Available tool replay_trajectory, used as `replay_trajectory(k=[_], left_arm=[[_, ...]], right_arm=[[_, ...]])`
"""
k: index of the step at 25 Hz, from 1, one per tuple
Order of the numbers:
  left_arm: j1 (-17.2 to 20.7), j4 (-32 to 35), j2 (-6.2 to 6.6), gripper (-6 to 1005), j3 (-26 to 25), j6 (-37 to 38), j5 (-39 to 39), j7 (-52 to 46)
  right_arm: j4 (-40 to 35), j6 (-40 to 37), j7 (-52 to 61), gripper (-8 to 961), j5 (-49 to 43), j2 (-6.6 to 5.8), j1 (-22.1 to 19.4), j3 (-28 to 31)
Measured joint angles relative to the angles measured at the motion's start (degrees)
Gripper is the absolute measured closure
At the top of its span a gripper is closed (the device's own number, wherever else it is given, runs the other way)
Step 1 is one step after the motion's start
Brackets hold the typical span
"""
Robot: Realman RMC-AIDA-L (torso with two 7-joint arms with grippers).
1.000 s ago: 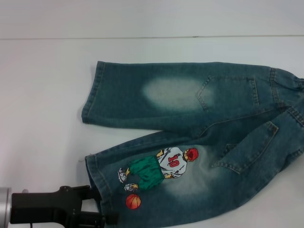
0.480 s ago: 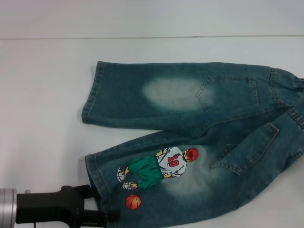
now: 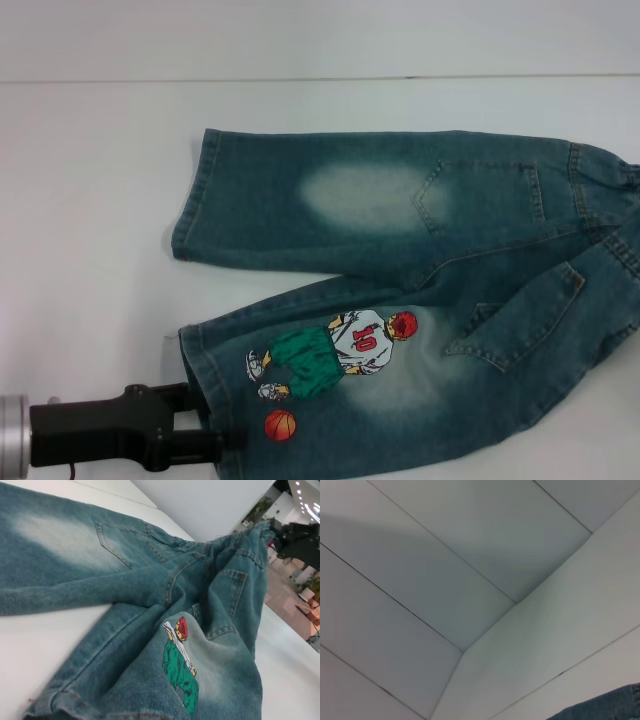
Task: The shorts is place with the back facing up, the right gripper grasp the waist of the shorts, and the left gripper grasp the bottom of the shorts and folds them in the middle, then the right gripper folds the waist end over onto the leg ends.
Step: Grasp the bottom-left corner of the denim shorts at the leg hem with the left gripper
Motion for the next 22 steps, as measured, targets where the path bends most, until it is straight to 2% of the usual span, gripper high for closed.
replay_trajectory(k=[10,20,22], left_arm=[[-1.8,-1.8,-0.19,293,-0.1,-3.3,-0.8,-1.4],[-2.7,-1.9,-0.06,769,0.3,-3.7,-1.9,-6.1],[-2.8,-1.6,0.05,833,0.2,-2.7,-2.0,-7.5]], right_arm=[[0.1,-0.9,0.4,874,0.2,0.13,-0.1,0.0],[0.1,-1.7,0.6,872,0.3,-0.04,-0.3,0.6],[0.1,-1.8,0.7,871,0.3,-0.04,-0.4,0.6]])
